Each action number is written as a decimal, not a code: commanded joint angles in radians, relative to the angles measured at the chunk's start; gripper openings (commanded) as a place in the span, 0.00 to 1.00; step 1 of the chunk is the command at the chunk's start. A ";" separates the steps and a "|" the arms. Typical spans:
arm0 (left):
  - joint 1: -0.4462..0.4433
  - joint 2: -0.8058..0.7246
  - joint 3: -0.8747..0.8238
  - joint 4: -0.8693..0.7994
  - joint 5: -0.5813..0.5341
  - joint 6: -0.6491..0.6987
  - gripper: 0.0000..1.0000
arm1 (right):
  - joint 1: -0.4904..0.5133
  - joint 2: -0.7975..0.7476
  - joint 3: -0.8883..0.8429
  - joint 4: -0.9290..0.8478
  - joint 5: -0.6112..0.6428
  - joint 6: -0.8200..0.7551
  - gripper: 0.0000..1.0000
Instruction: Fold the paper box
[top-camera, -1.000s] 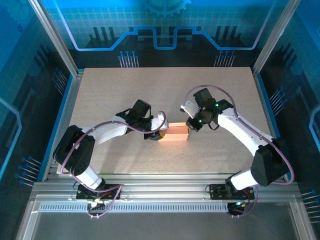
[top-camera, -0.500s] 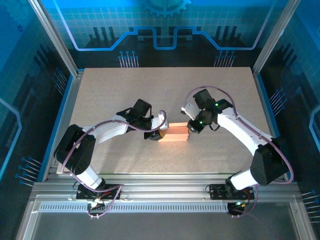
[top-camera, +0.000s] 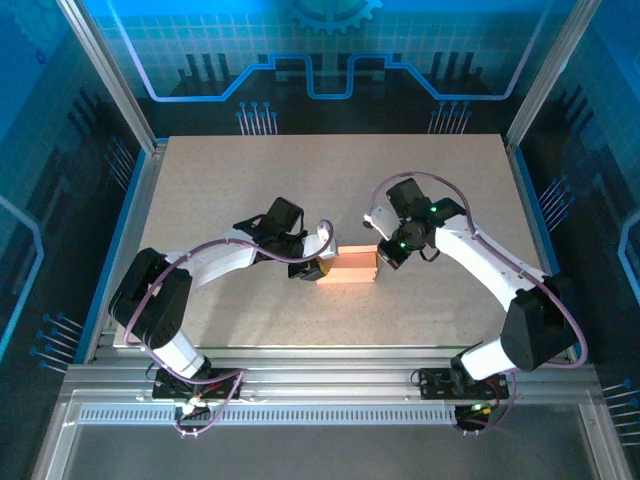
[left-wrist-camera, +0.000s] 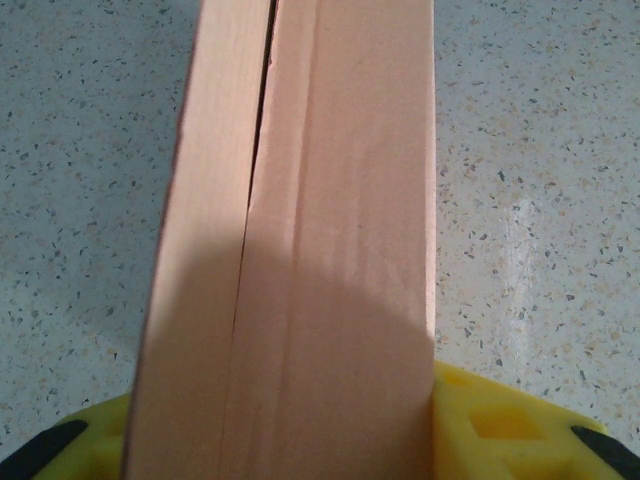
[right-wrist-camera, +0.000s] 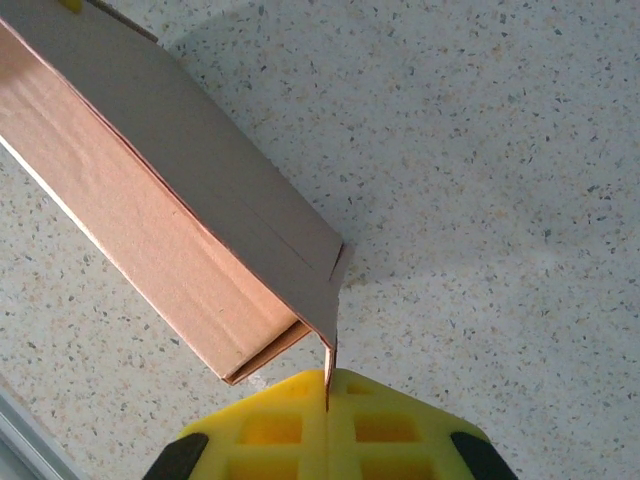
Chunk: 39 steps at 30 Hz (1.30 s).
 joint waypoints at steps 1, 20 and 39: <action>0.003 0.031 0.013 -0.069 -0.011 -0.019 0.34 | 0.015 -0.004 0.002 0.010 -0.037 0.051 0.00; -0.005 0.037 0.020 -0.064 -0.015 -0.037 0.34 | 0.029 -0.022 -0.030 0.089 0.034 0.184 0.07; -0.008 0.068 0.067 -0.106 -0.020 -0.100 0.34 | 0.071 -0.053 -0.028 0.099 0.128 0.399 0.13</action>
